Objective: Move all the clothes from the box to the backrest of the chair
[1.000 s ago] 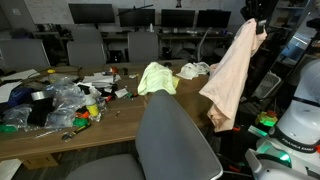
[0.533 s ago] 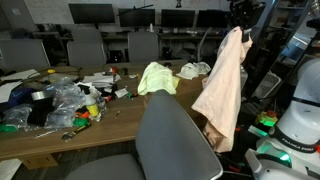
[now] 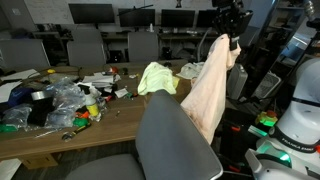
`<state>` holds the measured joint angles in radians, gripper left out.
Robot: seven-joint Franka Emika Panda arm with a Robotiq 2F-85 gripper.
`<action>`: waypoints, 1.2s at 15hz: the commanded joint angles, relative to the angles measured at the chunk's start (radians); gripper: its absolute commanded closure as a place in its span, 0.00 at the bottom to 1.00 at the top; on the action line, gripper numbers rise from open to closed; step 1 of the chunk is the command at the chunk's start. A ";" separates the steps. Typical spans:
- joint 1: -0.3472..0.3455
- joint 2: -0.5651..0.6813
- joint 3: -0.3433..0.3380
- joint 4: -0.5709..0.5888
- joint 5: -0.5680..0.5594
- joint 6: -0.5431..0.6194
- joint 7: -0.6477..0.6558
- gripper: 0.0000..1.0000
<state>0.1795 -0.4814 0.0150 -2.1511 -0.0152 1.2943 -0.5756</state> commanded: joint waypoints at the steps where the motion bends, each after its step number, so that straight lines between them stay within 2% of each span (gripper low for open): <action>1: 0.029 0.035 0.037 0.045 0.033 0.015 0.049 0.98; 5: 0.046 0.071 0.065 0.058 0.108 0.082 0.112 0.98; 8: 0.034 0.094 0.070 0.042 0.223 0.246 0.196 0.98; 12: 0.025 0.125 0.082 0.005 0.314 0.469 0.308 0.98; 18: 0.023 0.167 0.099 -0.056 0.350 0.688 0.454 0.98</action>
<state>0.2172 -0.3242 0.0892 -2.1868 0.3087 1.9004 -0.1879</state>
